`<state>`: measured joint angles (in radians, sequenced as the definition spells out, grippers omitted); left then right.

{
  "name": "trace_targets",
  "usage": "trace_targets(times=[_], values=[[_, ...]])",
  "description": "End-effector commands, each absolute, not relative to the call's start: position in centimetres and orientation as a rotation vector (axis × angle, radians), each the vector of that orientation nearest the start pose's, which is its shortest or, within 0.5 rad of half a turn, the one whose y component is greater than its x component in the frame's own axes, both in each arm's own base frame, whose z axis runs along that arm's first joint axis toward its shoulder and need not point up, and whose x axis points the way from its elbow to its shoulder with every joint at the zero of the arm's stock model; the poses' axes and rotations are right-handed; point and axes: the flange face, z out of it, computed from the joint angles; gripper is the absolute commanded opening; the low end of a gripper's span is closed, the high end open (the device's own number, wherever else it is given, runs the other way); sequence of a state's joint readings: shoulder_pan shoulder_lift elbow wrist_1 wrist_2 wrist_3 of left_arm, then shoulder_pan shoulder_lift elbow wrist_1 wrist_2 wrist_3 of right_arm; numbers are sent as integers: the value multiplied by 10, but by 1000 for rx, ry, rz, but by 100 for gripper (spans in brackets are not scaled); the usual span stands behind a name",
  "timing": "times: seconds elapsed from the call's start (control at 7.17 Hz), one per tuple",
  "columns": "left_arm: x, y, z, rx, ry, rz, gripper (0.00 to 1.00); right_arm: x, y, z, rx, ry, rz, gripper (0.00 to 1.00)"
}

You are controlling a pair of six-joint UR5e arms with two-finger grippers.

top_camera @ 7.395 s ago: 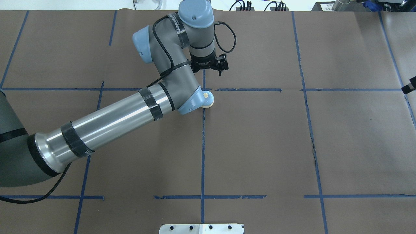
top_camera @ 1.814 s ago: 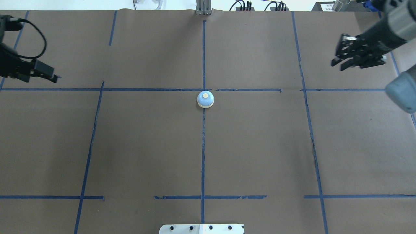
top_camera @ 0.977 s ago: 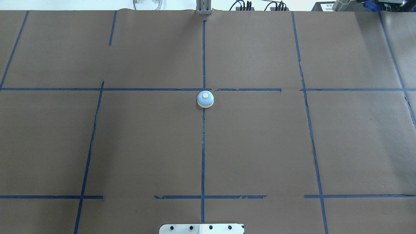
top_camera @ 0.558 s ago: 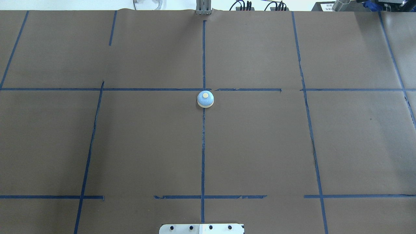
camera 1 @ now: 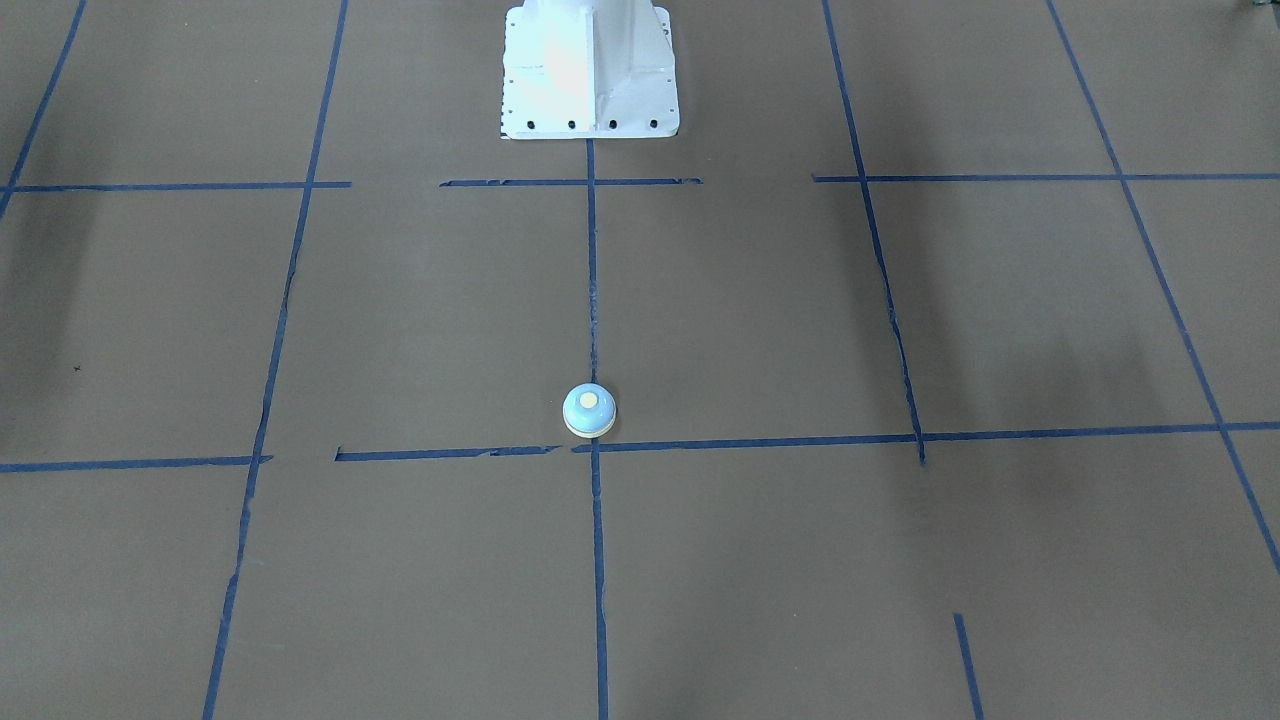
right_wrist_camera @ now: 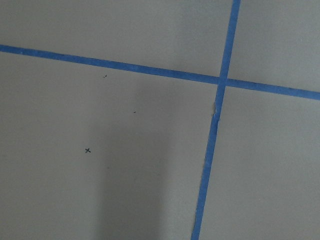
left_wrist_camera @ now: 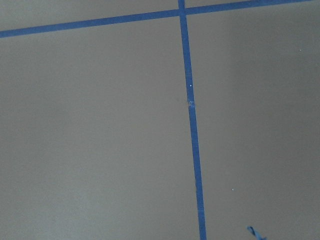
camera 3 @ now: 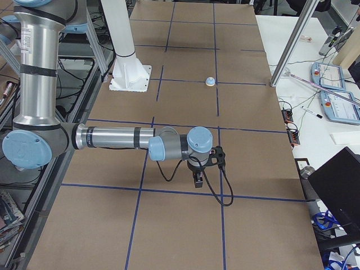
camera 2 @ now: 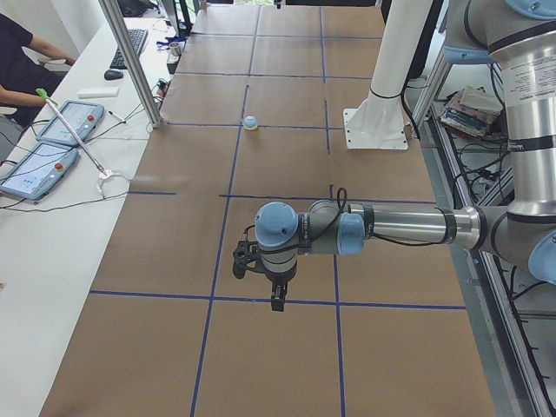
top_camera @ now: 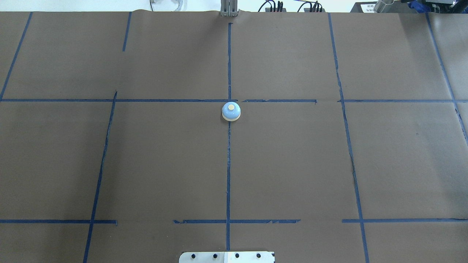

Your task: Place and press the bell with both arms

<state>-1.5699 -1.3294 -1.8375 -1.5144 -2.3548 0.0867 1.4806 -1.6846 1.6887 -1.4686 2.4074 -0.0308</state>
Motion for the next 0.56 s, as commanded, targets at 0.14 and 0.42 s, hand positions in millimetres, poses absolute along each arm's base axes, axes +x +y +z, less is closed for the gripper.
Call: trace_targets(times=[0.14, 0.42], values=[[-61, -387, 637, 4, 800, 70, 100, 25, -454, 643, 44, -834, -209, 100], [-58, -387, 640, -12, 829, 62, 100, 25, -456, 642, 44, -832, -209, 100]])
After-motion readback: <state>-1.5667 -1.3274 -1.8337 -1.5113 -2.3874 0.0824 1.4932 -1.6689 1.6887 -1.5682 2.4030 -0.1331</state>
